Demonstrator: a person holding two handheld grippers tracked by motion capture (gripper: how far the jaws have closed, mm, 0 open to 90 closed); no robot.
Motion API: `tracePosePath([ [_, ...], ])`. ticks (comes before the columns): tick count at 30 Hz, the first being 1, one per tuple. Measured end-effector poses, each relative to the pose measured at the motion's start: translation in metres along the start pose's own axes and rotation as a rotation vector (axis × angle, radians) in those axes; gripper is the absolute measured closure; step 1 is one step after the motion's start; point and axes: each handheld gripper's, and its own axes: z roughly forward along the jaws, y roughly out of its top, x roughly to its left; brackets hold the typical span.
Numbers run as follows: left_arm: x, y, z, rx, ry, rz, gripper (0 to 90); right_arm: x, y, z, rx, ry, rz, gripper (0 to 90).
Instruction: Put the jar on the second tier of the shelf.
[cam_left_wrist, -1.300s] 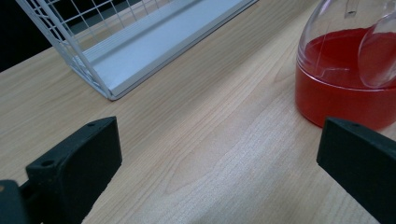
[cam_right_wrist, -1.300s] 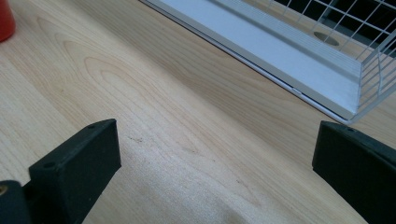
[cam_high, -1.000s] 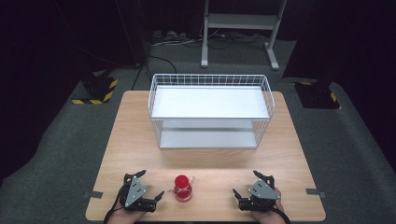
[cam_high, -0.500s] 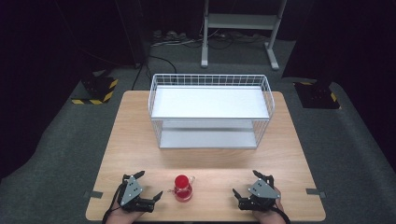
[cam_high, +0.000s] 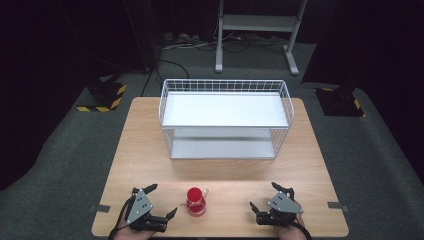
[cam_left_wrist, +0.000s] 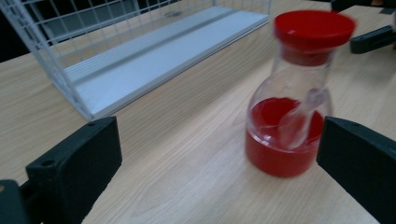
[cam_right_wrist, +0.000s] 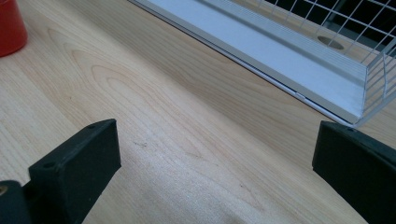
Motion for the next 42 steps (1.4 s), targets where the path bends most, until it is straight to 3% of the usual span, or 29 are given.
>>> tracePosePath([
  [20, -0.020, 0.020, 0.008, -0.052, -0.074, -0.020, 0.4, -0.002, 0.000, -0.001, -0.009, 0.012, 0.012, 0.6],
  [42, -0.029, 0.033, 0.030, -0.076, -0.106, -0.027, 1.0, -0.004, -0.001, -0.002, -0.021, 0.016, 0.033, 0.6],
])
